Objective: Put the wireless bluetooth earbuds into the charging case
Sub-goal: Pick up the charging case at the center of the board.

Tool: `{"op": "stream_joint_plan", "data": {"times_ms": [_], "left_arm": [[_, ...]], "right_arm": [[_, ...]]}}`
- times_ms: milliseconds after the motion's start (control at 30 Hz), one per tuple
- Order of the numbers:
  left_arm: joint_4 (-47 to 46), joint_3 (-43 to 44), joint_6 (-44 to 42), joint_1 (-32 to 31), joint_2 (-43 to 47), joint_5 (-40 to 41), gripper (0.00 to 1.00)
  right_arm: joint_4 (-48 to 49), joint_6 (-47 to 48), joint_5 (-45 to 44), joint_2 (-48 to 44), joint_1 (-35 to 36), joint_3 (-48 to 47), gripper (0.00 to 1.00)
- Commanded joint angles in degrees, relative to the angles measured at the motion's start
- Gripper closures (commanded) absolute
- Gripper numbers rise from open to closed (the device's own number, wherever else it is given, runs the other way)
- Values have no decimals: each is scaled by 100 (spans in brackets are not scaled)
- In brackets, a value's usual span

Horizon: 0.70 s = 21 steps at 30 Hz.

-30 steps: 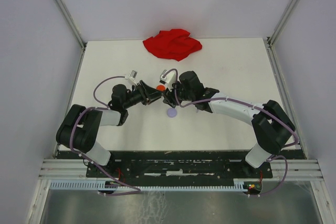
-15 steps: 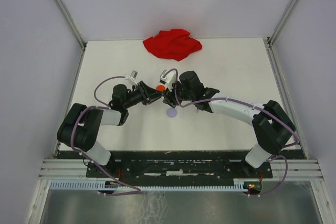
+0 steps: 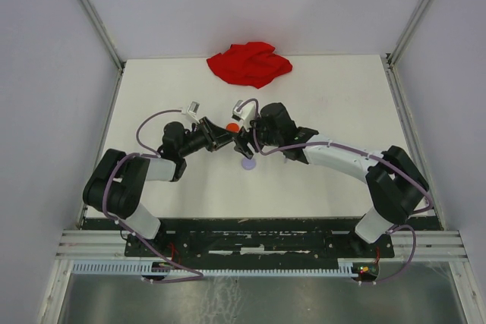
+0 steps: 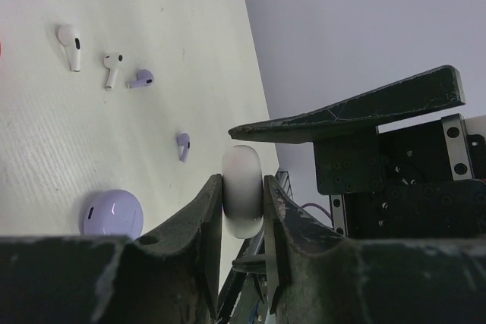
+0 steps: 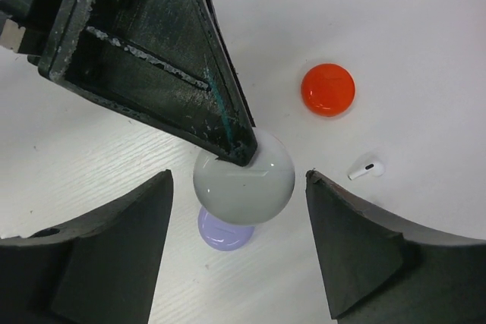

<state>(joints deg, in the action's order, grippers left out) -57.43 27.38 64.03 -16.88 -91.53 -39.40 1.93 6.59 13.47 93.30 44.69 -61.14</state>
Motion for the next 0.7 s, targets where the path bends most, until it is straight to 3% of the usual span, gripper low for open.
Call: {"op": "stream_joint_plan", "data": {"times_ms": [0,200,433,533,667], "left_arm": [[-212,103,-260,-27,200,192,97],[259,93,-374,-31,556,673,97],[807,-65,-360,-44,1127,1419,97],[901,-105,-328,-55,1276,1586,97],[959,-37,-318,-124,1284,1604,97]], "right_arm": [[516,-496,54,-517,-74,164,17],[858,-1358,-199,-1199,-175,500,2],[241,-2722,-1733,-1291,-175,294,1],[10,-2689,-2235,-1179,-178,224,1],[63,-2655,-2251,-1091,-176,231,1]]}}
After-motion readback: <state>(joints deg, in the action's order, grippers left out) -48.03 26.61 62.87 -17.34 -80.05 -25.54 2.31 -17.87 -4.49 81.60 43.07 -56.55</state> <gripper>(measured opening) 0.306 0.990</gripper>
